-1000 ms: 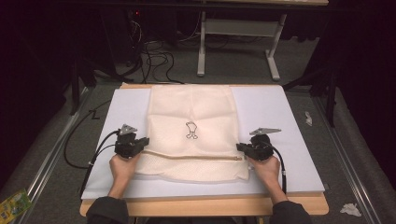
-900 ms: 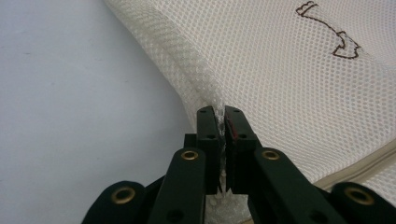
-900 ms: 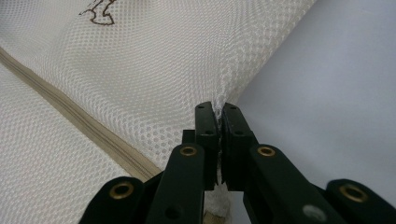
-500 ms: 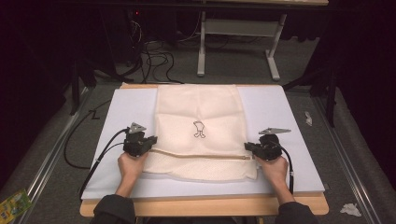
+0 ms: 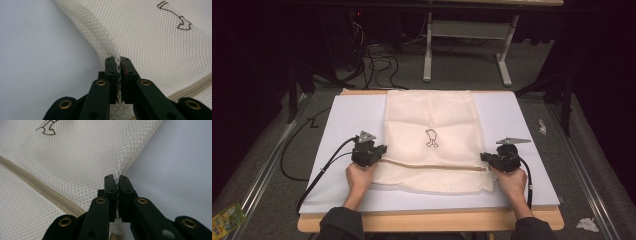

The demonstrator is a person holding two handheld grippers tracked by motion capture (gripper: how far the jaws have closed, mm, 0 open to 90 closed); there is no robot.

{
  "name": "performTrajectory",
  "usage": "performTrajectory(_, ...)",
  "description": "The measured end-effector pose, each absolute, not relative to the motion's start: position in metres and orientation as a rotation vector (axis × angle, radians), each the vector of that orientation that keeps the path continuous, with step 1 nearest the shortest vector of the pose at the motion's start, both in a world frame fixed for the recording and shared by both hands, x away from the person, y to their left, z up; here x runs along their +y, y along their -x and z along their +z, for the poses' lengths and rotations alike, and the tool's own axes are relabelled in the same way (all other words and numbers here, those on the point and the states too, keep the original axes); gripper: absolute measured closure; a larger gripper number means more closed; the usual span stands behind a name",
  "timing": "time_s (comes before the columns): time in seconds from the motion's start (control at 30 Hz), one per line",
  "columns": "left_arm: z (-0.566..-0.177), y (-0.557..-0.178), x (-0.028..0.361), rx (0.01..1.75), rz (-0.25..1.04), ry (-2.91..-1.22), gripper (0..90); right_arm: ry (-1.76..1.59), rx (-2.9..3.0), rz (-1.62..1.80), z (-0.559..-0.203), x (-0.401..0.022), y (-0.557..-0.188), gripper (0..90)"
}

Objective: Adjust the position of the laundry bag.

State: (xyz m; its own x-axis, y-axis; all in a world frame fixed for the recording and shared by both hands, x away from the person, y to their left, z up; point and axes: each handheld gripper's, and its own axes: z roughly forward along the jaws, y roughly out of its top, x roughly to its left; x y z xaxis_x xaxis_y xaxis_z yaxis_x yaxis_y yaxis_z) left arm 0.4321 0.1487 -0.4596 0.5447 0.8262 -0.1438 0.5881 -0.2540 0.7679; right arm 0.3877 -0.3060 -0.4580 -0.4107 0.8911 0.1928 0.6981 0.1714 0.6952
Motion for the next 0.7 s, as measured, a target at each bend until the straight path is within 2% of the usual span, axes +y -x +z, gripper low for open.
performTrajectory(0.5,-0.4589,-0.4320,0.1504,1.118,0.378,-1.971,81.1,-1.546,2.194,1.072,-0.4604,-0.3061,-0.3887,85.4)
performTrajectory(0.7,-0.4581,-0.4299,0.1535,1.125,0.406,-1.962,70.5,-1.575,2.178,1.092,-0.4614,-0.3088,-0.3887,73.9)
